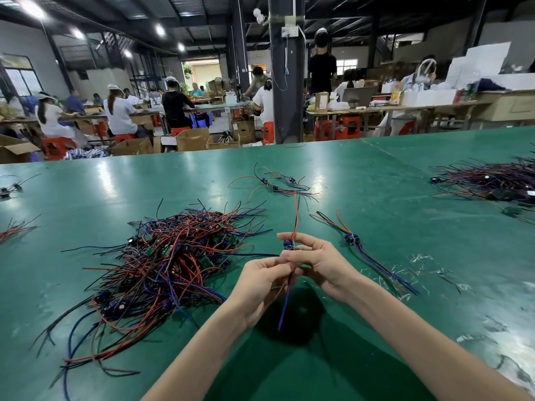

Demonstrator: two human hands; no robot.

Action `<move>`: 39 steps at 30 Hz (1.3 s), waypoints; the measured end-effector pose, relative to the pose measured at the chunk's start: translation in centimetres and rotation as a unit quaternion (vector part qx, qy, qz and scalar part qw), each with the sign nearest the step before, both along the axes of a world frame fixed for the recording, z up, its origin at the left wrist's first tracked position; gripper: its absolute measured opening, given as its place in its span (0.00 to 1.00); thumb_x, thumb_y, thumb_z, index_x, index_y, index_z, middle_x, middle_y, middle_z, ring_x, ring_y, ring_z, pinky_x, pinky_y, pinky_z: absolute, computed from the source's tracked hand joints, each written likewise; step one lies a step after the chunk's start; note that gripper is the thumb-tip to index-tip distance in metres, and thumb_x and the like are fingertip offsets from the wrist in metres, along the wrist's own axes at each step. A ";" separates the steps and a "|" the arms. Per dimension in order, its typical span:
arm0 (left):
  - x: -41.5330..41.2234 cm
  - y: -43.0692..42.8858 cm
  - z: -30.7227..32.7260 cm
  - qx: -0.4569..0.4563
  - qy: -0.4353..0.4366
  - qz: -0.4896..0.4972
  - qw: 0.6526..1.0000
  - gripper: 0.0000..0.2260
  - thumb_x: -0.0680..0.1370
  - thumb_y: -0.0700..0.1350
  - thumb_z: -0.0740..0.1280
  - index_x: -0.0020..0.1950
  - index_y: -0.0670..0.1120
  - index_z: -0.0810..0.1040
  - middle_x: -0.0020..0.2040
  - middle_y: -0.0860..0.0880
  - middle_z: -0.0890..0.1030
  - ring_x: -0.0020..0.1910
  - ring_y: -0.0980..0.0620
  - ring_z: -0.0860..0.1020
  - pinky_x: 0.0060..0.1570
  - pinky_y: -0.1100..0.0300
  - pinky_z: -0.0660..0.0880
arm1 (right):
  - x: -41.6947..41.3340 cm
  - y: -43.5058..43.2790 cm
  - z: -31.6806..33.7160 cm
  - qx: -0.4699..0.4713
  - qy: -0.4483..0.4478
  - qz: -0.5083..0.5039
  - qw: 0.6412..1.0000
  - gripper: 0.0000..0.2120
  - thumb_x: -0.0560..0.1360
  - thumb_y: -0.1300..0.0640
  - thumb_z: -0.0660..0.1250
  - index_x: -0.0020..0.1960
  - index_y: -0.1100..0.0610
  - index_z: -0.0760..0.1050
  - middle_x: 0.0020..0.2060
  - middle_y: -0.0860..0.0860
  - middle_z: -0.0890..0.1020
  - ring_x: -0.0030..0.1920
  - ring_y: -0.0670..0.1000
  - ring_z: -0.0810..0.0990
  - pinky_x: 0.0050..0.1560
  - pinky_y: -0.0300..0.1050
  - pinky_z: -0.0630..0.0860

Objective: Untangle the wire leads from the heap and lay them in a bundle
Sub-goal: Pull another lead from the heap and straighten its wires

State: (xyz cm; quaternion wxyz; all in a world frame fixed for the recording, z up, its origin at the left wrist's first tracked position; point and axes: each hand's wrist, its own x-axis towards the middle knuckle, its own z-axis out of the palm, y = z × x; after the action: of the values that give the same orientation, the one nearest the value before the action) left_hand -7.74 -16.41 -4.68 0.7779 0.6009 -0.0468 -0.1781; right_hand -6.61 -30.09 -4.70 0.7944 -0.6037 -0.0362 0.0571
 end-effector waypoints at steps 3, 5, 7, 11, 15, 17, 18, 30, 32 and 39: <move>0.0 -0.1 -0.1 0.012 -0.002 0.009 1.000 0.07 0.76 0.34 0.65 0.44 0.39 0.82 0.35 0.44 0.83 0.27 0.57 0.77 0.29 0.68 0.73 | 0.0 0.0 -0.2 0.001 -0.006 -0.006 1.000 0.16 0.71 0.69 0.68 0.56 0.56 0.79 0.32 0.53 0.80 0.30 0.47 0.78 0.30 0.35 0.74; 0.0 0.1 -0.1 0.029 -0.016 0.015 0.999 0.06 0.76 0.36 0.66 0.47 0.39 0.83 0.38 0.43 0.83 0.27 0.57 0.76 0.28 0.66 0.72 | 0.1 0.0 -0.2 -0.004 -0.011 0.001 1.000 0.16 0.72 0.67 0.68 0.58 0.56 0.78 0.29 0.50 0.79 0.31 0.46 0.79 0.33 0.38 0.77; -0.1 0.1 -0.1 0.031 -0.023 0.017 0.999 0.06 0.76 0.36 0.66 0.45 0.41 0.84 0.37 0.44 0.83 0.27 0.56 0.77 0.28 0.65 0.73 | 0.1 0.0 -0.2 -0.010 -0.011 -0.001 1.000 0.17 0.72 0.67 0.69 0.60 0.57 0.77 0.30 0.52 0.77 0.31 0.47 0.79 0.35 0.39 0.78; -0.2 0.0 -0.1 0.050 -0.031 0.008 0.998 0.09 0.76 0.36 0.67 0.38 0.43 0.84 0.34 0.47 0.83 0.29 0.56 0.77 0.29 0.67 0.73 | 0.1 -0.1 -0.1 -0.025 -0.019 -0.029 0.999 0.16 0.69 0.70 0.70 0.55 0.57 0.79 0.33 0.55 0.71 0.32 0.50 0.72 0.35 0.38 0.74; -0.4 -0.1 -0.2 0.053 -0.023 -0.023 0.998 0.05 0.74 0.38 0.69 0.40 0.41 0.84 0.35 0.46 0.81 0.32 0.54 0.76 0.33 0.64 0.73 | 0.2 -0.2 -0.1 -0.023 -0.030 -0.060 0.998 0.16 0.67 0.72 0.71 0.51 0.57 0.80 0.32 0.54 0.71 0.33 0.51 0.72 0.38 0.39 0.73; -0.5 -0.3 -0.3 0.056 -0.025 -0.031 0.998 0.07 0.74 0.38 0.70 0.37 0.42 0.84 0.34 0.46 0.80 0.32 0.54 0.73 0.35 0.63 0.70 | 0.3 -0.3 -0.2 -0.027 -0.037 -0.080 0.996 0.16 0.67 0.72 0.71 0.50 0.56 0.80 0.32 0.54 0.70 0.37 0.52 0.72 0.41 0.41 0.72; -0.6 -0.4 -0.4 0.058 -0.028 -0.036 0.997 0.07 0.73 0.39 0.70 0.36 0.42 0.84 0.33 0.46 0.80 0.31 0.54 0.73 0.35 0.63 0.70 | 0.4 -0.5 -0.2 -0.031 -0.043 -0.093 0.994 0.16 0.67 0.73 0.71 0.49 0.56 0.80 0.31 0.53 0.71 0.38 0.52 0.71 0.41 0.41 0.71; -1.5 -0.9 -0.3 0.086 -0.129 -0.058 0.986 0.07 0.76 0.35 0.67 0.43 0.44 0.83 0.37 0.50 0.82 0.33 0.59 0.76 0.37 0.69 0.72 | 1.2 -1.5 -0.7 -0.034 -0.028 -0.134 0.990 0.12 0.69 0.71 0.71 0.46 0.56 0.80 0.31 0.55 0.77 0.36 0.53 0.76 0.40 0.41 0.73; -1.6 -0.9 -0.2 0.091 -0.142 -0.063 0.984 0.08 0.76 0.34 0.66 0.45 0.44 0.83 0.38 0.51 0.83 0.34 0.61 0.78 0.38 0.70 0.73 | 1.4 -1.8 -0.8 -0.034 -0.018 -0.138 0.990 0.11 0.69 0.70 0.71 0.46 0.56 0.80 0.29 0.54 0.77 0.34 0.50 0.77 0.39 0.40 0.74; -2.7 -1.0 0.1 0.130 -0.201 -0.130 0.962 0.07 0.77 0.36 0.66 0.47 0.44 0.83 0.37 0.51 0.81 0.36 0.60 0.77 0.41 0.69 0.71 | 2.0 -3.2 -0.8 -0.033 0.012 -0.174 0.984 0.09 0.70 0.71 0.70 0.45 0.59 0.78 0.23 0.49 0.78 0.32 0.50 0.76 0.35 0.39 0.73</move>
State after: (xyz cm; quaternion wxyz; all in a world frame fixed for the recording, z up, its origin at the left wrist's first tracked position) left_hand -10.46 -17.46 -4.56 0.6378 0.7091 -0.2560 -0.1574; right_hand -4.57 -33.33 -5.54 0.7719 -0.6263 0.0807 -0.0732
